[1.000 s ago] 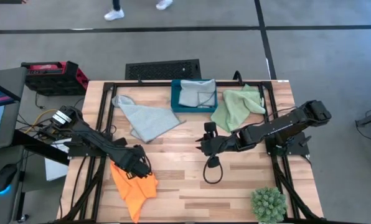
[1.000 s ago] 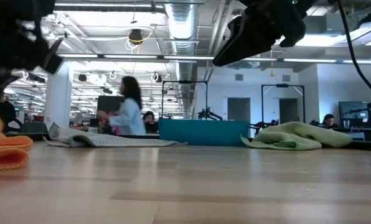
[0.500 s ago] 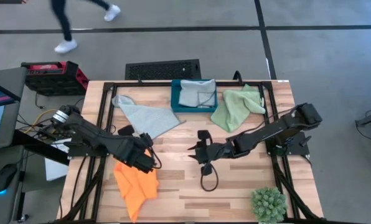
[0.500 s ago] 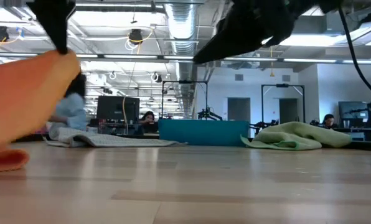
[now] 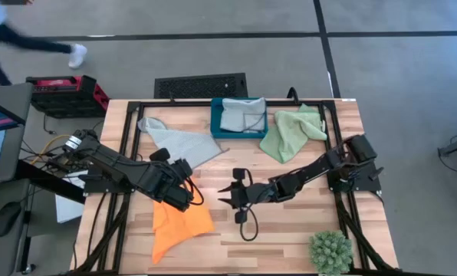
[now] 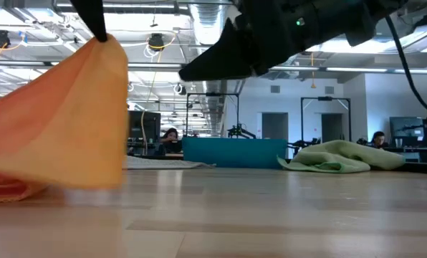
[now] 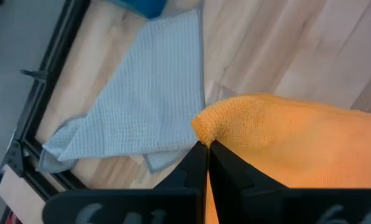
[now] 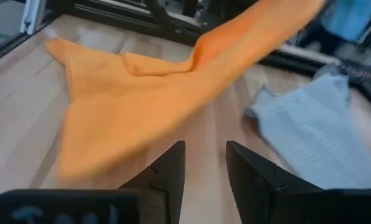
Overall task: Fold microfiber towels
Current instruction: Fold the orange microfiber cloth
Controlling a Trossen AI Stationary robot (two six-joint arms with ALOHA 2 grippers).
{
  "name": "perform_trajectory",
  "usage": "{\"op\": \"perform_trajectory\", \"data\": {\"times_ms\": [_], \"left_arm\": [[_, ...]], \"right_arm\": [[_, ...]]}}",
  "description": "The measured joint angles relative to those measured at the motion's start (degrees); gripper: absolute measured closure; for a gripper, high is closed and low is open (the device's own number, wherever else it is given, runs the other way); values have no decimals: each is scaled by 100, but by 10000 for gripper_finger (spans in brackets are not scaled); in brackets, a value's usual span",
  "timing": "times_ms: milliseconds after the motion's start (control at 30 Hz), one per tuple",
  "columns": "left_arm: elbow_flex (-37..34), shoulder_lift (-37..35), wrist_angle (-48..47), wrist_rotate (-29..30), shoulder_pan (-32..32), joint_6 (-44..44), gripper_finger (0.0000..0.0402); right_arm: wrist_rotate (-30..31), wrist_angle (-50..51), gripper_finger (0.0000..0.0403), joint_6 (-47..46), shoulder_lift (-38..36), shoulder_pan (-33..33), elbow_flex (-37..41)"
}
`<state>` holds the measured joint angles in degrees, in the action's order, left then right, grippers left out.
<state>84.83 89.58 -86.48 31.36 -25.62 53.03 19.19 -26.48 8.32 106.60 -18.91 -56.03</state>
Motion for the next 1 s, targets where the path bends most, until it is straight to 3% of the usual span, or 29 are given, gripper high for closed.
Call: {"op": "perform_trajectory", "data": {"times_ms": [167,567,867,1000], "left_arm": [[82,0,116,384,2,-24,401],[92,0,445,514,-20,-637,401],[92,0,1050,645,-23,-1815,401],[92,0,1188,834,-22,-2090,401]], "right_arm": [[4,4,265,-393,346,15,-307],[39,31,268,-491,530,342,-638],[15,29,270,-530,530,668,-679],[-642,29,269,-689,530,808,-679]]}}
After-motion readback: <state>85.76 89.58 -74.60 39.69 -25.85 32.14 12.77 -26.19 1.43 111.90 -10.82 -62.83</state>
